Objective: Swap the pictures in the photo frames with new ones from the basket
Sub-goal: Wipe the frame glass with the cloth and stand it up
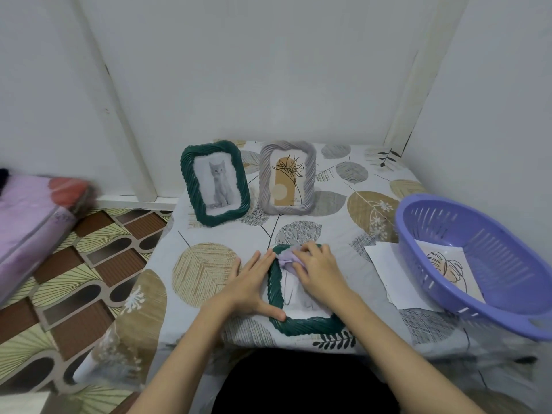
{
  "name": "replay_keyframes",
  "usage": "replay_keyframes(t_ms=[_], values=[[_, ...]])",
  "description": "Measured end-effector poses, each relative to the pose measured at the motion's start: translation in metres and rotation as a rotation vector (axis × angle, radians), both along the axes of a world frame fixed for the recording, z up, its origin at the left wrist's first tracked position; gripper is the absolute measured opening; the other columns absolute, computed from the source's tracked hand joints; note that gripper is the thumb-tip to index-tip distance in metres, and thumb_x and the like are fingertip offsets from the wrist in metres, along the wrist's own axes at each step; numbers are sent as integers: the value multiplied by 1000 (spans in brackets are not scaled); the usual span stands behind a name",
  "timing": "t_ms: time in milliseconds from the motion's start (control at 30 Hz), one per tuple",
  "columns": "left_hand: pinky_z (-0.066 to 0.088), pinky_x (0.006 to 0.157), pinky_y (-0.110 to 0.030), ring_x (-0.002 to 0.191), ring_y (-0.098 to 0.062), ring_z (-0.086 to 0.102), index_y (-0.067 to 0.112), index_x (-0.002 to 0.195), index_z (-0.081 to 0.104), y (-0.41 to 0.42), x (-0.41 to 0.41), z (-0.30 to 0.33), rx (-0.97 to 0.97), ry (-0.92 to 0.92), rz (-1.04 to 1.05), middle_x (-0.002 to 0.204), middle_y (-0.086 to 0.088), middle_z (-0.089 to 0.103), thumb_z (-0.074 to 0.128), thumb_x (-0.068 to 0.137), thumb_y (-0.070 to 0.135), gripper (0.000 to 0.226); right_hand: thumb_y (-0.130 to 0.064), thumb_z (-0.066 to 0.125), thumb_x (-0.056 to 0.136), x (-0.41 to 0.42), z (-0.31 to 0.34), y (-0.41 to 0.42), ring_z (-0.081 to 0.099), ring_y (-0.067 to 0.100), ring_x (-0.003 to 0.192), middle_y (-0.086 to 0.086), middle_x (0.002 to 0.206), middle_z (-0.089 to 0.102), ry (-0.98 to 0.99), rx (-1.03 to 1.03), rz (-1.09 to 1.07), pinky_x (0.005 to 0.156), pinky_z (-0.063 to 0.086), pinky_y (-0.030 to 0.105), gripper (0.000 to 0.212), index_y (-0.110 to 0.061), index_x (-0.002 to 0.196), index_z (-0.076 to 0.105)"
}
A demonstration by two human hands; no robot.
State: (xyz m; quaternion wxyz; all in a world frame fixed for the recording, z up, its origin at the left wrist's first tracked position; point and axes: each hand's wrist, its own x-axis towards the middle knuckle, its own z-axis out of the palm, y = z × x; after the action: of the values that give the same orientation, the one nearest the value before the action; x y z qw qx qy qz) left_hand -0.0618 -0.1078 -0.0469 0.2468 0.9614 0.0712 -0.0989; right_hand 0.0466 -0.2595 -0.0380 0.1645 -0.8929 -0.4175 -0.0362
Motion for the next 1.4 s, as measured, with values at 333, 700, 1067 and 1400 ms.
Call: replay_keyframes(t_ms=[333, 700, 1067, 1400], values=[[-14, 117, -46, 144, -7, -12, 26, 149, -1, 2, -1, -4, 47, -65, 12, 158, 11, -5, 65, 49, 78, 130, -32, 45, 95, 3, -4, -36, 39, 22, 97, -2, 126, 50, -43, 1, -14, 79, 36, 33, 35, -22, 126, 53], [-15, 110, -59, 143, -18, -21, 40, 144, -12, 4, -6, -11, 205, -40, 65, 156, 8, -18, 21, 24, 102, 139, -24, 56, 88, -9, -3, -45, 47, 27, 82, 0, 116, 64, -47, 106, 305, 75, 48, 38, 28, -11, 111, 66], [-11, 117, -47, 145, -7, -5, 32, 147, 14, -7, -19, -7, 44, -148, 114, 156, 20, 5, 61, 60, 75, 108, -21, 52, 90, -21, -1, -33, 43, 23, 91, -12, 126, 58, 48, 98, 323, 85, 40, 33, 28, -22, 115, 63], [-16, 115, -50, 145, -8, -11, 38, 147, 7, -14, -33, -5, 58, -81, 65, 155, 22, 0, 58, 50, 82, 118, -22, 48, 93, -8, 8, -23, 40, 21, 100, -14, 132, 52, 82, 40, 159, 91, 35, 33, 32, -25, 122, 58]])
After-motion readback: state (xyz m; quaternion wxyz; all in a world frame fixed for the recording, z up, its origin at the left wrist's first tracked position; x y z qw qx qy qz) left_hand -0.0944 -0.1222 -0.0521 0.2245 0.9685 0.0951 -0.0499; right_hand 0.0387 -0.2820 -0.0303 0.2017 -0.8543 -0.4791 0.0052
